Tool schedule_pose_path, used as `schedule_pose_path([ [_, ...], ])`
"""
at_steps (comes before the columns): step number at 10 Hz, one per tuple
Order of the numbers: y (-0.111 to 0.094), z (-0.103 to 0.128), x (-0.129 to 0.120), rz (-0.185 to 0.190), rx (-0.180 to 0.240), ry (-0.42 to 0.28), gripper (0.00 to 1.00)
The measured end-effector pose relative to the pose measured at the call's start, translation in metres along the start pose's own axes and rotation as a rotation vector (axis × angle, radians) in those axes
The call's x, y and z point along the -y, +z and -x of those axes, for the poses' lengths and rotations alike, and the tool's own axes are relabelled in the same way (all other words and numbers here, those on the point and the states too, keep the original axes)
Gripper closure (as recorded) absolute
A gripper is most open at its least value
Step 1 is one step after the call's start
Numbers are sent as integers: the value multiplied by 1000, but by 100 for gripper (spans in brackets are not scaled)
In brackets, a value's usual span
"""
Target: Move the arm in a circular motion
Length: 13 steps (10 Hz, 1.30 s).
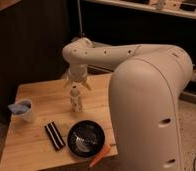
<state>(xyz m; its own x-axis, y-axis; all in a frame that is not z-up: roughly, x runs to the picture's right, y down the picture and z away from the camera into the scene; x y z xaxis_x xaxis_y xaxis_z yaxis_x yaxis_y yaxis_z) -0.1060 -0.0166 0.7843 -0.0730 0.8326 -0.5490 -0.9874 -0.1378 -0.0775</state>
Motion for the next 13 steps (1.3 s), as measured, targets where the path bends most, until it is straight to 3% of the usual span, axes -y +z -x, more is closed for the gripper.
schedule_pose_path([
  [5, -1, 0, 0, 1, 3, -2, 20],
  [8, -31, 15, -2, 16, 63, -24, 20],
  [11, -71, 22, -10, 40, 103, -125, 20],
  [13, -79, 28, -28, 47, 133, -207, 20],
])
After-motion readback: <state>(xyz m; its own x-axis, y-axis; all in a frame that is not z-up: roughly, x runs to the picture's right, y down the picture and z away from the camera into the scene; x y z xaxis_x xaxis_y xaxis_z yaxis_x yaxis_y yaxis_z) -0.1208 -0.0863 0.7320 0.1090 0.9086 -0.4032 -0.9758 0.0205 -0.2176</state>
